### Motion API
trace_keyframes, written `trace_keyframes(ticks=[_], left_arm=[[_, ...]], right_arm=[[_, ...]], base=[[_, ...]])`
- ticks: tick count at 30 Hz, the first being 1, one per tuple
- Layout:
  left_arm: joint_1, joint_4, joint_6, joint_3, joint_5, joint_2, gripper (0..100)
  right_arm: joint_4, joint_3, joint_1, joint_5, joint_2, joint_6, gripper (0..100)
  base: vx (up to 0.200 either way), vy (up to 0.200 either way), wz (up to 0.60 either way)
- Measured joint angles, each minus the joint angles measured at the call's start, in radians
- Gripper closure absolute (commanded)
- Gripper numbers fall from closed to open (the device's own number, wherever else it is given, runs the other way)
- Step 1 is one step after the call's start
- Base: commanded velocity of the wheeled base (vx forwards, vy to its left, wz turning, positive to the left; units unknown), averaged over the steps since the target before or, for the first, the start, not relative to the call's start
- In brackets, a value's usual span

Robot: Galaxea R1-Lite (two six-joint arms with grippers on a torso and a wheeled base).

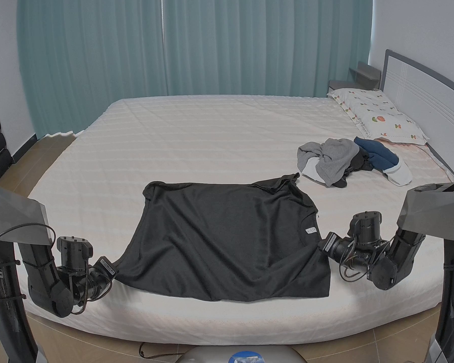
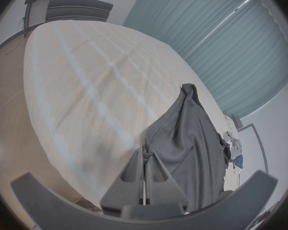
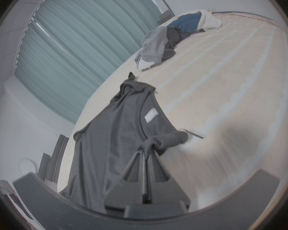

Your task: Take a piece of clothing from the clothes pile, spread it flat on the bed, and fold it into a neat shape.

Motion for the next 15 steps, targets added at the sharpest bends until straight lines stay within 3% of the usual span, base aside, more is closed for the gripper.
trace_keyframes(ticks=[8,15], left_arm=[[0.015,-0.059,-0.035,-0.015,0.003,0.003,100],[0.028,-0.141,-0.052,-0.026,0.009,0.037,100]], right_arm=[[0.229,-0.271,-0.005,-0.011,-0.035,-0.003,100],[0.316,-0.516,-0.001,-0.021,0.037,-0.012,100]], base=[[0.000,0.000,0.00],[0.000,0.000,0.00]])
